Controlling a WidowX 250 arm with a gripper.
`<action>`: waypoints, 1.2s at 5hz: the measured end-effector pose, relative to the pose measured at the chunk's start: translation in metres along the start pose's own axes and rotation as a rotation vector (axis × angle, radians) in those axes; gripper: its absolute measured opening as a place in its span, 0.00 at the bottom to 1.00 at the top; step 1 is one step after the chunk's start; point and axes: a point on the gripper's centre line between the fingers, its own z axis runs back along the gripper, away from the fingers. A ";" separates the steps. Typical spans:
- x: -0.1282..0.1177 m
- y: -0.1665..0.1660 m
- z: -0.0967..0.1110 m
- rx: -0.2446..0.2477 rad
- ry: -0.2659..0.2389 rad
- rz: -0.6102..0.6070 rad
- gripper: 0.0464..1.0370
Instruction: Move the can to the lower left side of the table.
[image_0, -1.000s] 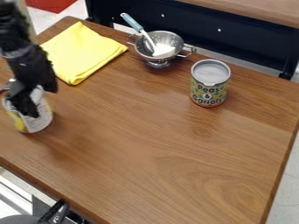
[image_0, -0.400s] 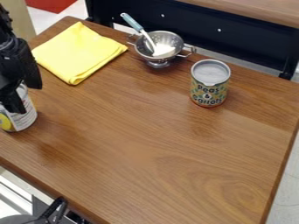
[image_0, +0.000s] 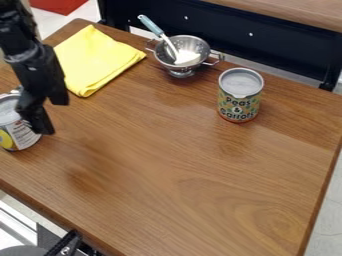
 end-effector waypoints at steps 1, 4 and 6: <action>0.023 0.001 0.004 -0.005 -0.022 0.080 0.96; 0.072 0.020 0.016 0.162 -0.014 0.661 0.96; 0.084 0.053 0.035 0.153 -0.031 0.801 0.96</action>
